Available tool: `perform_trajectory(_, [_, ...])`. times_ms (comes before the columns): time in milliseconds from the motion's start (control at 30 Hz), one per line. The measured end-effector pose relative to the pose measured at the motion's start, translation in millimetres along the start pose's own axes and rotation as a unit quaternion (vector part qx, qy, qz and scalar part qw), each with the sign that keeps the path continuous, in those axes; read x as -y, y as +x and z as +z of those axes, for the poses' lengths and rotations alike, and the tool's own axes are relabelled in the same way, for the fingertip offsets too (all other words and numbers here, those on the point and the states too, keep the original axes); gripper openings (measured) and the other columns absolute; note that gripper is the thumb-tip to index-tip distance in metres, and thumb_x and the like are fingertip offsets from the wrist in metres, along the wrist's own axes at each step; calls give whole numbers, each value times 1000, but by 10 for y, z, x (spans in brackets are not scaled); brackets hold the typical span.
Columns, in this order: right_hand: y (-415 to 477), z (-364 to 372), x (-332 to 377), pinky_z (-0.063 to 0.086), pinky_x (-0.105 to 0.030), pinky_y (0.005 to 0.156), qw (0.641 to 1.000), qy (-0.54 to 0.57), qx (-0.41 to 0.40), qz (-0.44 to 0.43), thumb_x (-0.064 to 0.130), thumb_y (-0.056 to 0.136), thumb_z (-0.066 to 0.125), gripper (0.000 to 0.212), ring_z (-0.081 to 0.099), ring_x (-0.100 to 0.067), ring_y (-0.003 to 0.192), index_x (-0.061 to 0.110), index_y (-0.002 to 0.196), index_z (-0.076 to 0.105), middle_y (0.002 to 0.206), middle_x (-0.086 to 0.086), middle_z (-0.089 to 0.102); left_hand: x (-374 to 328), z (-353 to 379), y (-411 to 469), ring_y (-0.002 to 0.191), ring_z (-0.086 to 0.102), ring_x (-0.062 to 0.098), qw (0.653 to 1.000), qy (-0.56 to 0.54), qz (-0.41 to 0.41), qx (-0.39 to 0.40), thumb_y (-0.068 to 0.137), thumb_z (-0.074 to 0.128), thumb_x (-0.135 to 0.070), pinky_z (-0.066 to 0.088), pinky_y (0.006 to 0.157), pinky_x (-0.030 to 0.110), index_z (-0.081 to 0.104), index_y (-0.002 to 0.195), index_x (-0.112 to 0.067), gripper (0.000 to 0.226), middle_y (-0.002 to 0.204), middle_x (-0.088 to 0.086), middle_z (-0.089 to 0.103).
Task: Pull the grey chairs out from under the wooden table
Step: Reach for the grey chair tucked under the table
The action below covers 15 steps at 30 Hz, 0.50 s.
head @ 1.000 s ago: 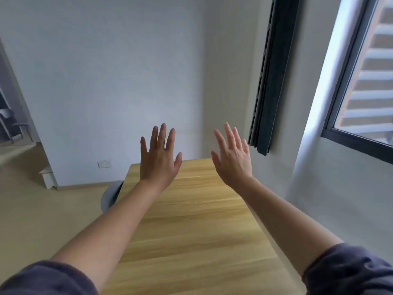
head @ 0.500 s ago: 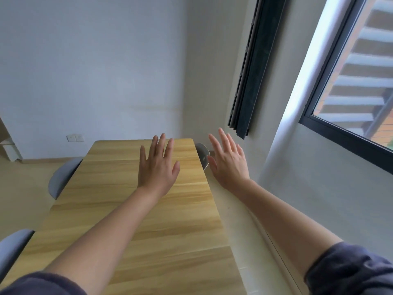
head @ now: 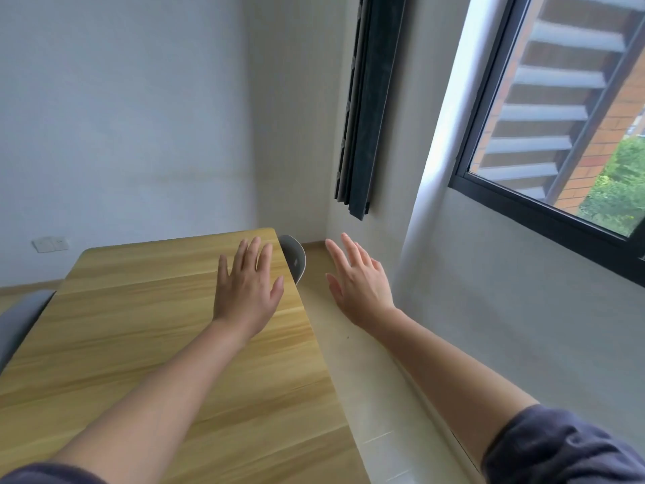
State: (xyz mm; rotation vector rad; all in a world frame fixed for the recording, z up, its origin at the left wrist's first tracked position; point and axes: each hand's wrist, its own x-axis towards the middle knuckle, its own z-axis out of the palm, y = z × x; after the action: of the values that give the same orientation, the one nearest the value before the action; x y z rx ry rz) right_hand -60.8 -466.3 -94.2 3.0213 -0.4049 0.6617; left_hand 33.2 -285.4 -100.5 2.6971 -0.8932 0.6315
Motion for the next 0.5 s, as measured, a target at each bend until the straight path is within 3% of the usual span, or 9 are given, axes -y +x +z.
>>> perform_trajectory(333, [567, 474, -1047, 38, -44, 109, 999, 14, 26, -45, 35, 98, 45, 62, 29, -30, 146, 24, 155, 22, 162, -7, 21, -676, 645, 577, 141, 31, 32, 998, 9, -60, 4, 91, 51, -35, 27, 109, 57, 43, 139, -7, 56, 150, 15, 38])
perform_trajectory(500, [882, 759, -1758, 37, -45, 110, 993, 22, 62, -95, 35, 99, 43, 63, 28, -30, 147, 25, 155, 19, 163, -8, 19, -1216, 1104, 862, 143, 26, 28, 993, 25, -115, 34, 93, 46, -39, 23, 112, 54, 38, 142, -10, 57, 153, 11, 33])
